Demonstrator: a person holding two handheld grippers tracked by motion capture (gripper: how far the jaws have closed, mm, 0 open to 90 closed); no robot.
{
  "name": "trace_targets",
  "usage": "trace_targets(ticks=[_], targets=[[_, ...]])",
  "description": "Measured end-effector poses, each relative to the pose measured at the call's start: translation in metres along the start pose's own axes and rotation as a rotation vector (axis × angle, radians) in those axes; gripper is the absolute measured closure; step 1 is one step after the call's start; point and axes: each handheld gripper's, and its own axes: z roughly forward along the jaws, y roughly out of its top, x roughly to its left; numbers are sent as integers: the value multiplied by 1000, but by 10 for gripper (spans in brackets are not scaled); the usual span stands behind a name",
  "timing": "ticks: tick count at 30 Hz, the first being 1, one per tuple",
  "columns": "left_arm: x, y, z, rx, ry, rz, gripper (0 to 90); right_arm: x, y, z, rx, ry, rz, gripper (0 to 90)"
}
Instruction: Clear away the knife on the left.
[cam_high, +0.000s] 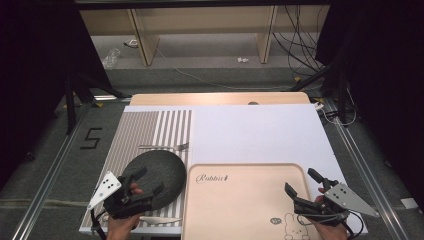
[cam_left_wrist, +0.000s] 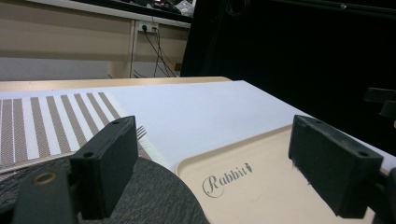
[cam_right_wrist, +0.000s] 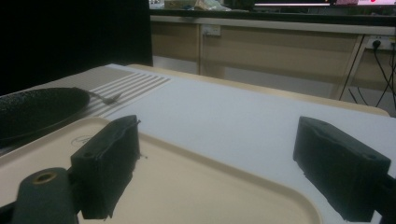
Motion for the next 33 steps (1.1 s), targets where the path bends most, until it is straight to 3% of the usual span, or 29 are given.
trace_targets(ticks=[12,20,27,33], targets=[[0,0,1,9,1,6,161,-1,-1,0,-10,5,6,156],[-1,3,-2,12,15,51,171,-1,0,0,-13,11,8,156],[-1,9,-1,82,1,76,171,-1,-1,0,-11,7,5,157],[-5,12,1,150,-8,128,173,-1,-1,-1,-9,8,5,158]])
